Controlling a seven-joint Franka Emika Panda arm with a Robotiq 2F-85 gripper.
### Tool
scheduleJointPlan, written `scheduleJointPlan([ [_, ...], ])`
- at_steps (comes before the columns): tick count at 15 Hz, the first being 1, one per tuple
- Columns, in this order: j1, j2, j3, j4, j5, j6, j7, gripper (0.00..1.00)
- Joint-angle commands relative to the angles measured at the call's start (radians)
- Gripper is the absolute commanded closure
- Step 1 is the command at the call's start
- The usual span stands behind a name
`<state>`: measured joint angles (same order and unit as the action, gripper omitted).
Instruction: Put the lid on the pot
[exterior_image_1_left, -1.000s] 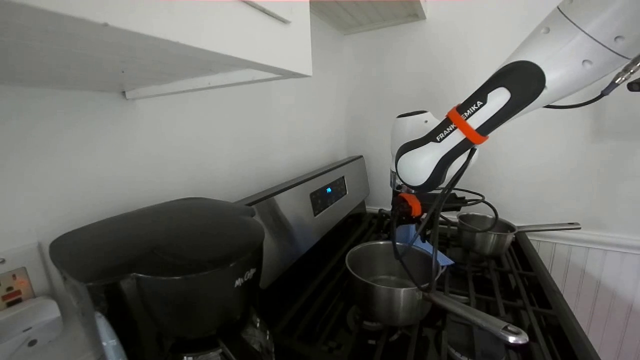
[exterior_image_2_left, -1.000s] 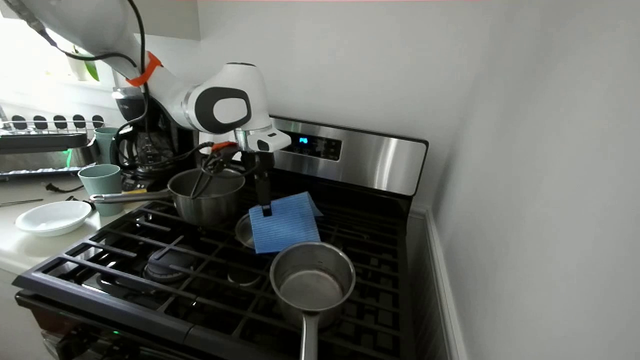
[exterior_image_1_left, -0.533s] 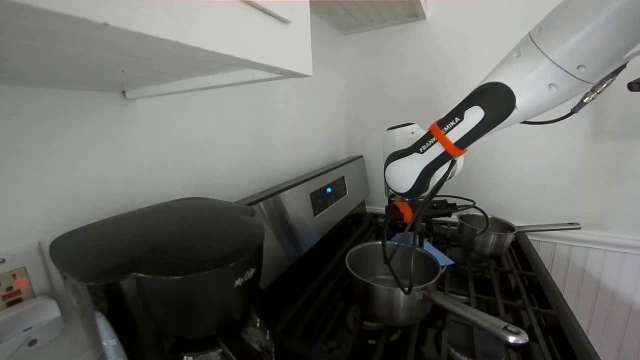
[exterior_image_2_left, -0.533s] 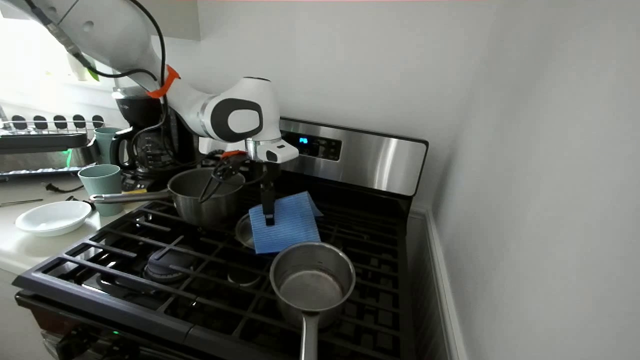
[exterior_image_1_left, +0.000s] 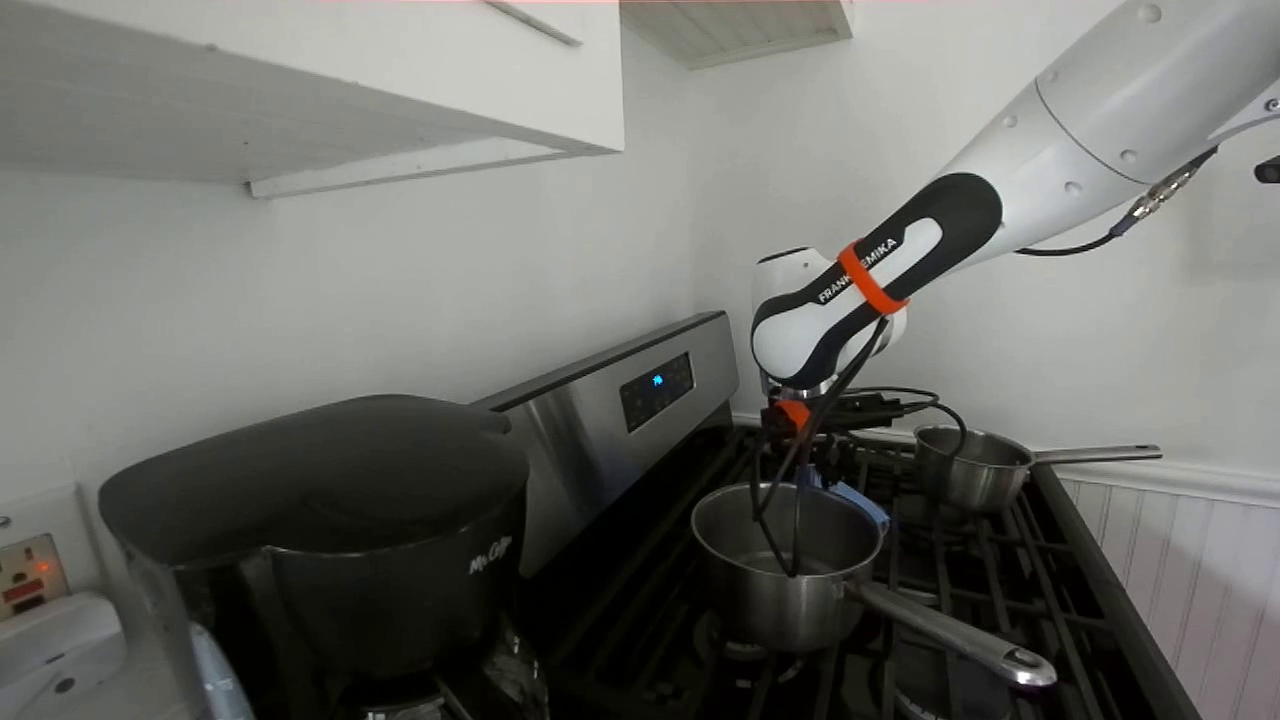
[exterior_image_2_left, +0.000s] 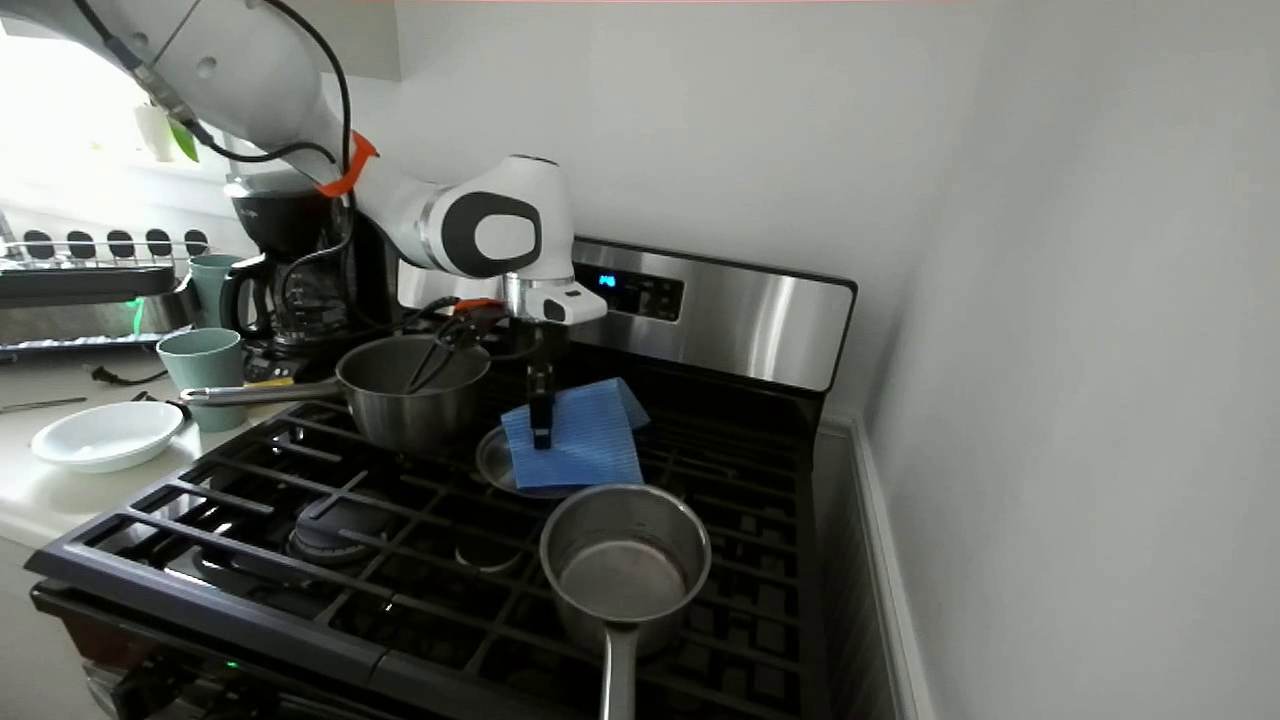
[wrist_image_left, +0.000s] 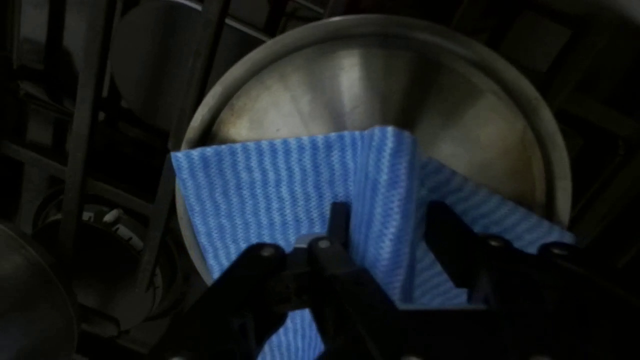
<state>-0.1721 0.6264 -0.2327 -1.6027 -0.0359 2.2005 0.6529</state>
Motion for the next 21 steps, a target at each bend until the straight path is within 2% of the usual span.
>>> scheduleJointPlan([
  [1,-0.005,0.038,-0.006,0.062,0.031,-0.046,-0.014,0.86],
  [3,-0.009,0.039,-0.007,0.068,0.031,-0.058,-0.012,0.99],
  [4,-0.01,0.04,-0.008,0.07,0.031,-0.064,-0.012,1.0],
  [6,-0.009,0.041,-0.008,0.075,0.032,-0.065,-0.011,0.97],
  [21,0.002,-0.021,-0.02,0.052,0.008,-0.056,-0.016,0.97],
])
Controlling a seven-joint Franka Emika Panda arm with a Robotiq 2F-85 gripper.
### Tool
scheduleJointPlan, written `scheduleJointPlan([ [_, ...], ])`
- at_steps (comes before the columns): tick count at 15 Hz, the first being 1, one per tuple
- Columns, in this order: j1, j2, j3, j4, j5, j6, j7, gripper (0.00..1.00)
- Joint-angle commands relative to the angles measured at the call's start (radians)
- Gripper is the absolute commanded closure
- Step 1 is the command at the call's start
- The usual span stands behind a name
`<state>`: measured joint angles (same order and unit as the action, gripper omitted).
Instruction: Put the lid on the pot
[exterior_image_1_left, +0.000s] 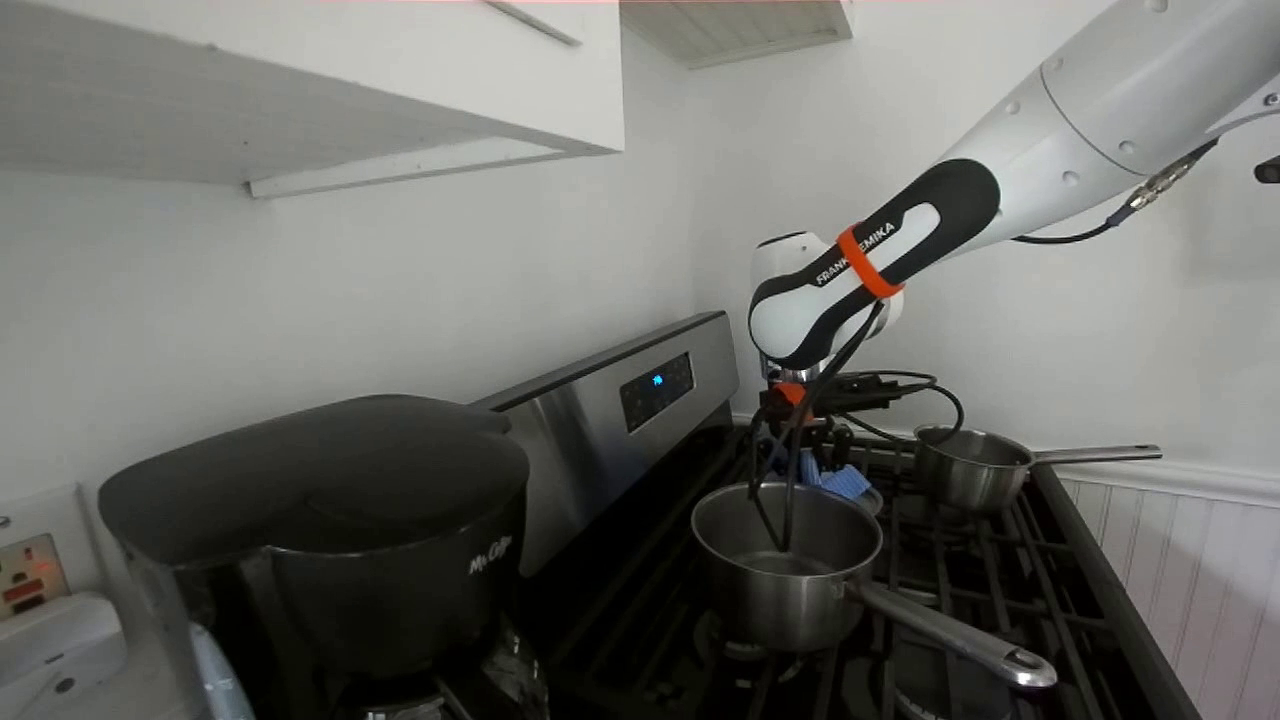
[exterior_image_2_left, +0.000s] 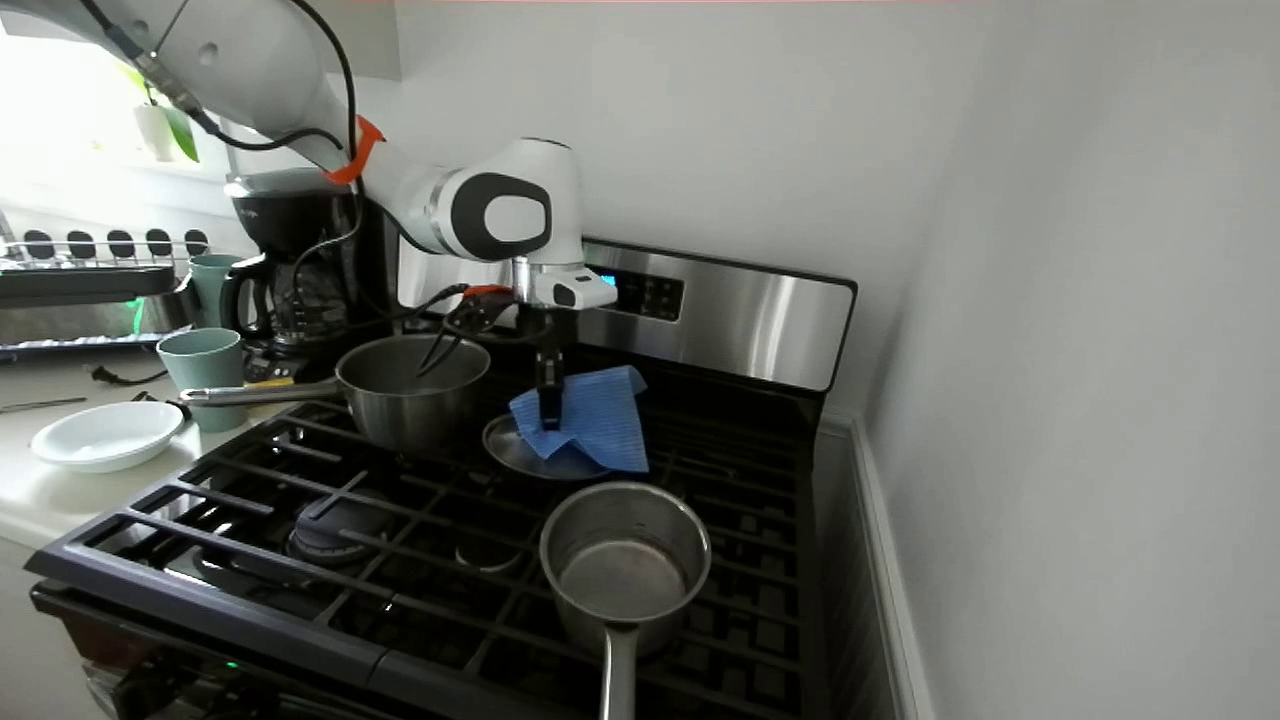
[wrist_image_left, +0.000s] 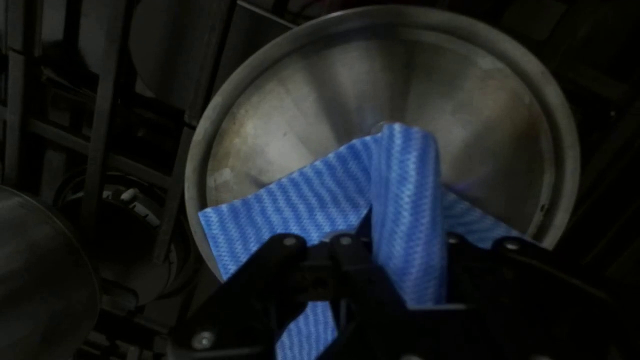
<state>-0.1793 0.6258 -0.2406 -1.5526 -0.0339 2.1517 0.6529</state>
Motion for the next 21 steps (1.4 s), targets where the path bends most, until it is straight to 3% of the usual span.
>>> scheduleJointPlan([
  [1,0.01,-0.023,-0.012,0.0,0.004,-0.008,-0.016,0.97],
  [11,0.026,-0.144,-0.026,-0.085,-0.023,0.075,-0.027,0.97],
  [21,0.076,-0.378,-0.007,-0.31,-0.052,0.204,-0.134,0.97],
])
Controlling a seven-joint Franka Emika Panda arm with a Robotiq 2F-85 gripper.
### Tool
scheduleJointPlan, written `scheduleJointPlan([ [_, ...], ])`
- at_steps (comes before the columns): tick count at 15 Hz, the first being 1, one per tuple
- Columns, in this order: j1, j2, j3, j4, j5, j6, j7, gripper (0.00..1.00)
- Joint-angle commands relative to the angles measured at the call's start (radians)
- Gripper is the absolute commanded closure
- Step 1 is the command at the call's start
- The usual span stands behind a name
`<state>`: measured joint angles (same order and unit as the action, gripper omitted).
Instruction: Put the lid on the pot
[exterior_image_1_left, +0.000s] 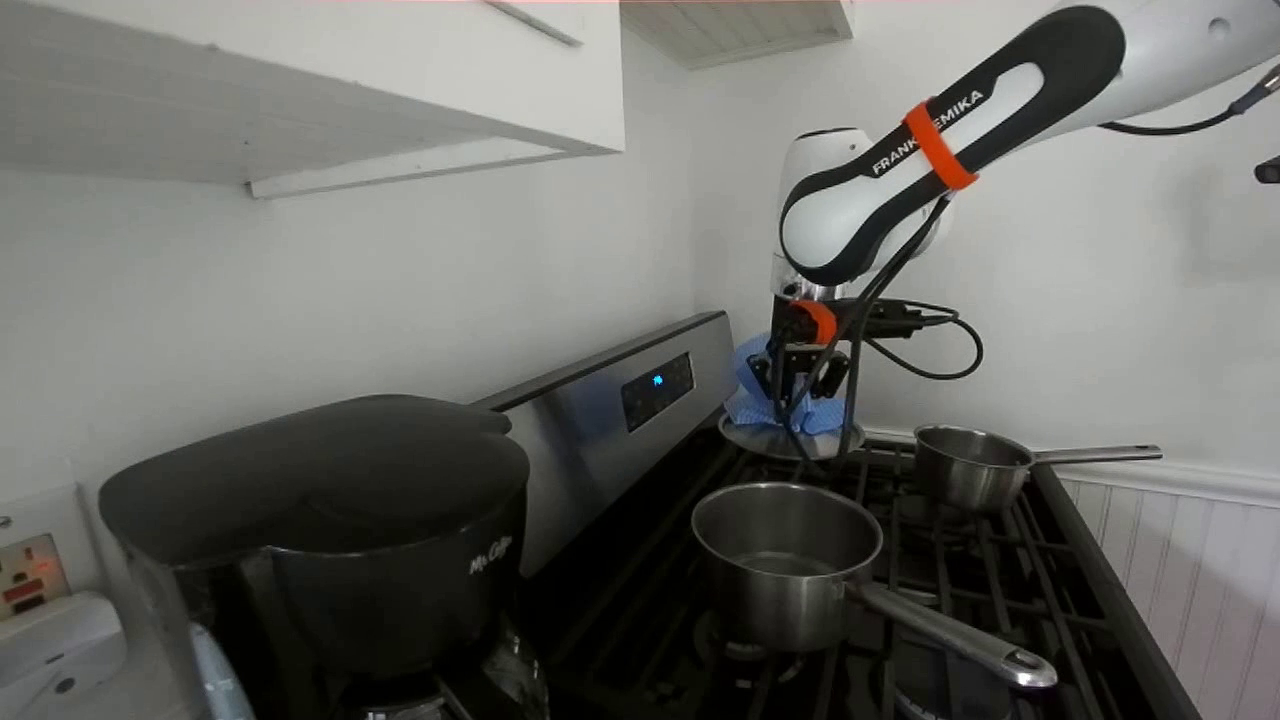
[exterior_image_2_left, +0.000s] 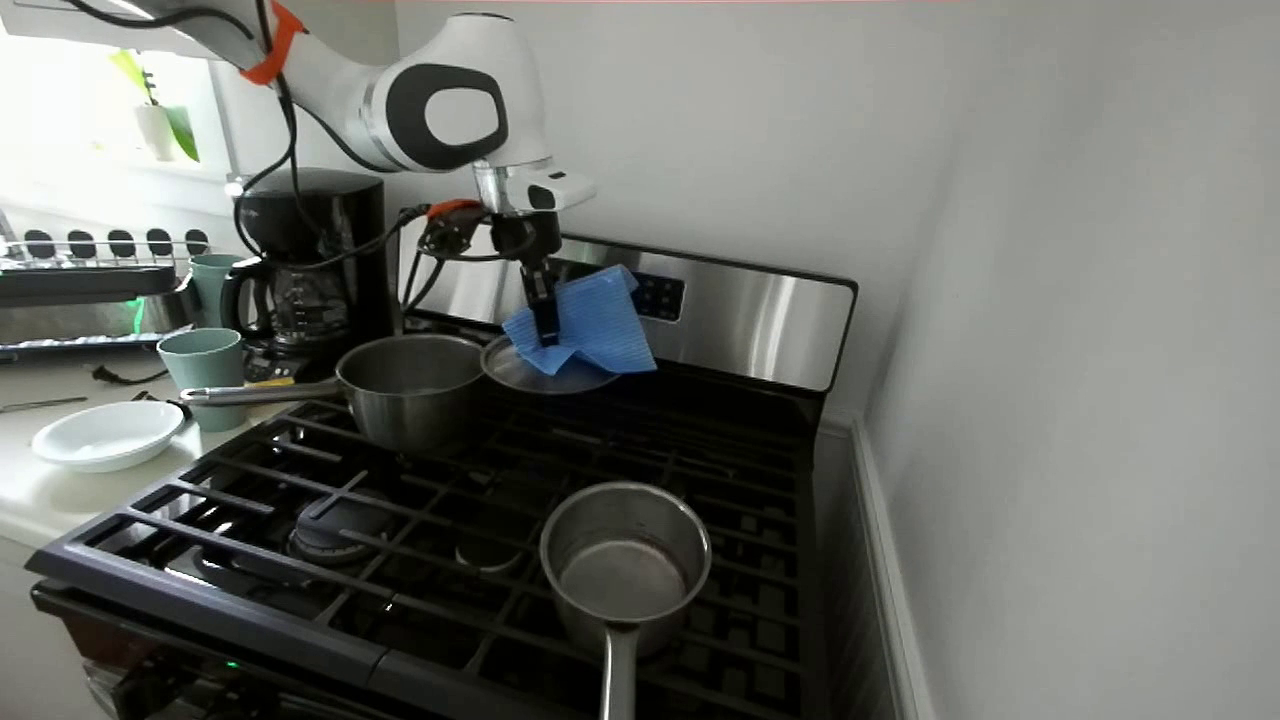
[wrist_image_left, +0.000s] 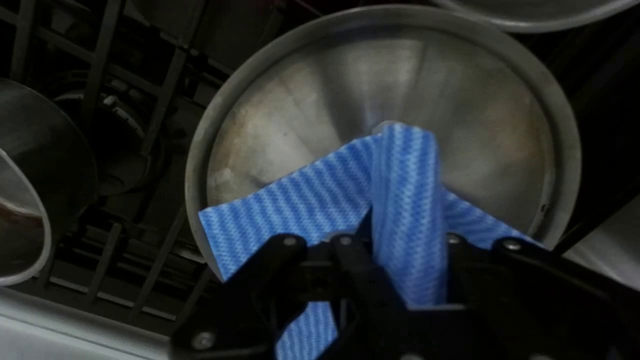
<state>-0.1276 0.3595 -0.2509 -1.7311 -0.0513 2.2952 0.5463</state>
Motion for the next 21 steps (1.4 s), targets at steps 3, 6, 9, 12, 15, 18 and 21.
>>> scheduleJointPlan([
  [3,0.043,-0.161,0.005,-0.188,-0.081,0.091,-0.035,0.97],
  [6,0.033,-0.12,0.012,-0.138,-0.064,0.059,-0.026,0.88],
  [9,0.033,-0.135,0.014,-0.153,-0.068,0.062,-0.026,0.88],
  [12,0.033,-0.135,0.014,-0.154,-0.069,0.062,-0.026,0.97],
  [15,0.047,-0.157,0.019,-0.184,-0.08,0.057,-0.007,0.97],
  [18,0.057,-0.166,0.029,-0.205,-0.081,0.037,0.012,0.97],
  [21,0.072,-0.191,0.047,-0.239,-0.072,0.031,0.022,0.97],
])
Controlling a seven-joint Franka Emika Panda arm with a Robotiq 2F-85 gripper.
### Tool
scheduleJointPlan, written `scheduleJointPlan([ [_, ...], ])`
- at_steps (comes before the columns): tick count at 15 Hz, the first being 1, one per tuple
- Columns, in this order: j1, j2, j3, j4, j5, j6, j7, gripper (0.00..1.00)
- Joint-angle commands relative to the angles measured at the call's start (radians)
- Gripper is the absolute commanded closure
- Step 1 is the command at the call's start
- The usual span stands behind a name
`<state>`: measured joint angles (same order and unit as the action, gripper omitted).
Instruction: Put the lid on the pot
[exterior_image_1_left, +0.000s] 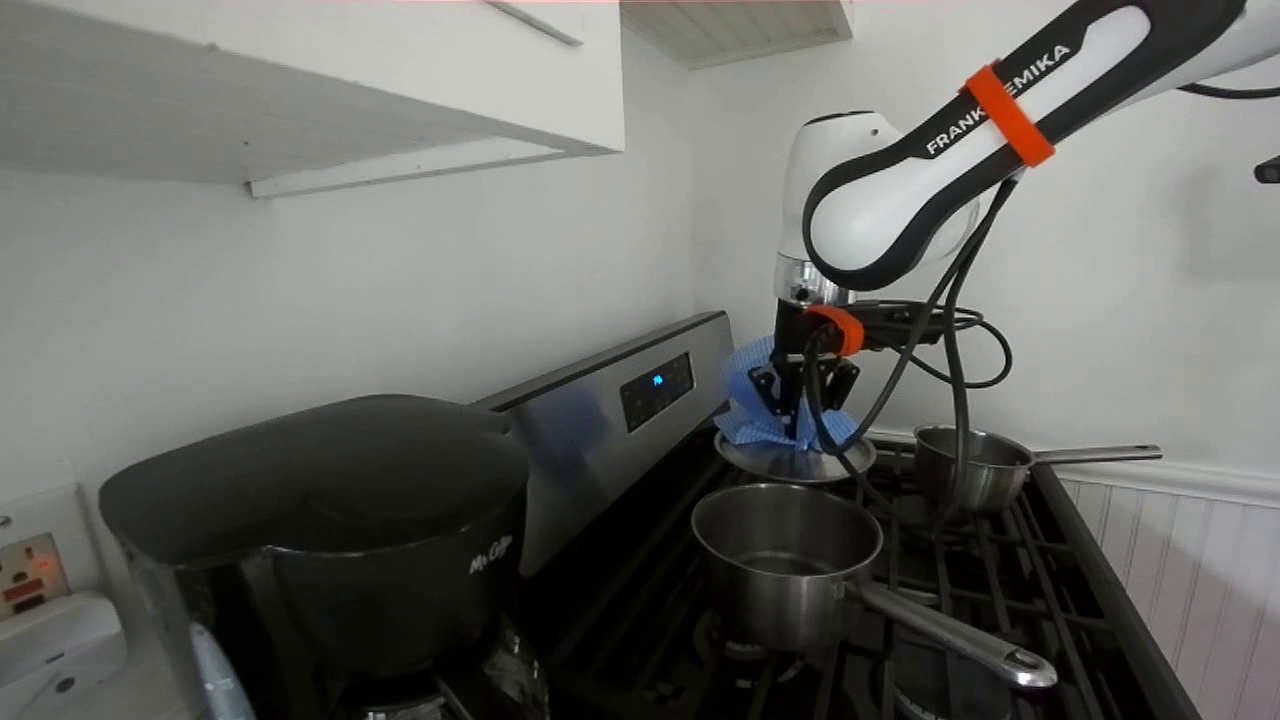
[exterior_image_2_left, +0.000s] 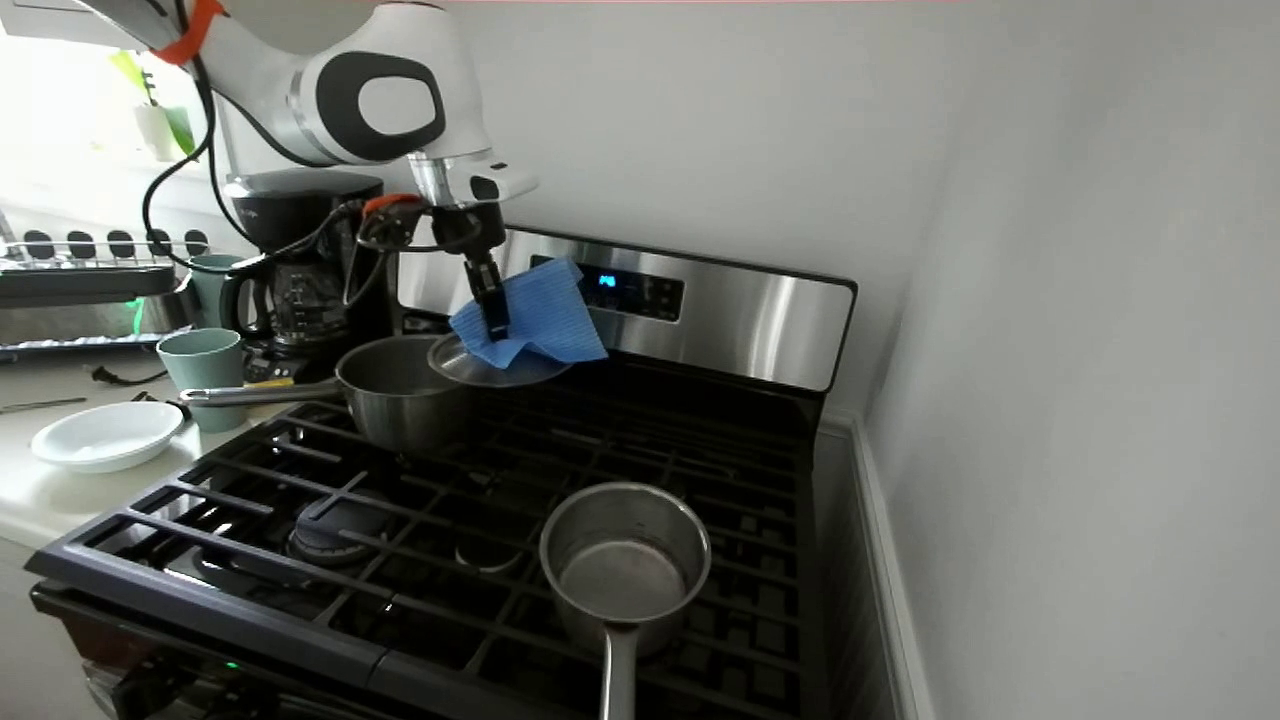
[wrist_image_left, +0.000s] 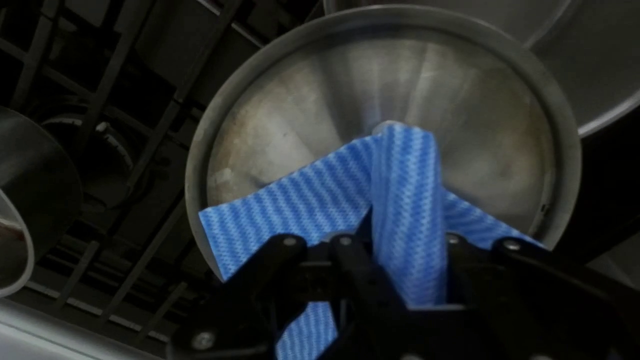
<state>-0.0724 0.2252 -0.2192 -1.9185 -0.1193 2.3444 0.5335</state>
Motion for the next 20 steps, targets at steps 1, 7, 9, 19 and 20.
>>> scheduleJointPlan([
  [1,0.022,-0.069,0.023,-0.068,-0.004,-0.015,0.041,0.97],
  [7,0.052,-0.141,0.064,-0.153,-0.019,-0.007,0.084,0.97],
  [9,0.058,-0.161,0.077,-0.181,-0.032,-0.003,0.118,0.97],
  [19,0.054,-0.197,0.113,-0.282,-0.118,0.074,0.293,0.97],
  [20,0.053,-0.195,0.115,-0.286,-0.114,0.084,0.299,0.97],
])
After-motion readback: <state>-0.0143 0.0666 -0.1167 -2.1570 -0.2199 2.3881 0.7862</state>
